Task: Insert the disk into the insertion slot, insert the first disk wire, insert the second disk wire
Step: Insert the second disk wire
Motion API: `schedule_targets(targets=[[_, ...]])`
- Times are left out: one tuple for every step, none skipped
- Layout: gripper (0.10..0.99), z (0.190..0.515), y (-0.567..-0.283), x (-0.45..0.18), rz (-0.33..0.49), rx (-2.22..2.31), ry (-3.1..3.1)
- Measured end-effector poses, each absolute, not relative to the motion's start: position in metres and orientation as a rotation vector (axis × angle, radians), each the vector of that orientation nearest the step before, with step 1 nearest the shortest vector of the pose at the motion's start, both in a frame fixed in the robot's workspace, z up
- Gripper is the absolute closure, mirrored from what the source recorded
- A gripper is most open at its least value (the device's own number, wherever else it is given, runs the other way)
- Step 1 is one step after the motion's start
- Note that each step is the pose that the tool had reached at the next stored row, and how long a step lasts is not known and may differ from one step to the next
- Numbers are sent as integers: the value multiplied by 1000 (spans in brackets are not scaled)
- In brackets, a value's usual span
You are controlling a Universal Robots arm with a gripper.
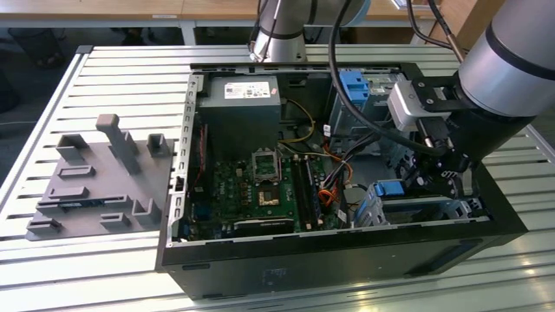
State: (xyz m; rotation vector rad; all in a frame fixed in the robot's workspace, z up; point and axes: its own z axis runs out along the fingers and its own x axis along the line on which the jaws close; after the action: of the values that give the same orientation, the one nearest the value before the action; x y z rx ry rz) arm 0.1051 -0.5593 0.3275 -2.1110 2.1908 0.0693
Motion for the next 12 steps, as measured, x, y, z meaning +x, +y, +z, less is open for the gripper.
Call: schedule_targets(targets=[[929, 328, -559, 105, 69, -2111, 2191], [929, 328, -559, 105, 69, -2111, 2191], [929, 328, -559, 105, 69, -2111, 2191], [863, 328, -559, 105, 69, -2111, 2191], [863, 329, -559, 105, 69, -2111, 2191], [863, 330, -559, 105, 69, -2111, 2191], [863, 332, -559, 105, 69, -2111, 2191], [863, 333, -559, 105, 69, -2111, 2191], [863, 334, -559, 105, 69, -2111, 2191], [863, 335, -559, 105, 69, -2111, 2192], [863, 336, -559, 105, 70, -2112, 2192], [863, 336, -559, 105, 70, -2112, 2192]])
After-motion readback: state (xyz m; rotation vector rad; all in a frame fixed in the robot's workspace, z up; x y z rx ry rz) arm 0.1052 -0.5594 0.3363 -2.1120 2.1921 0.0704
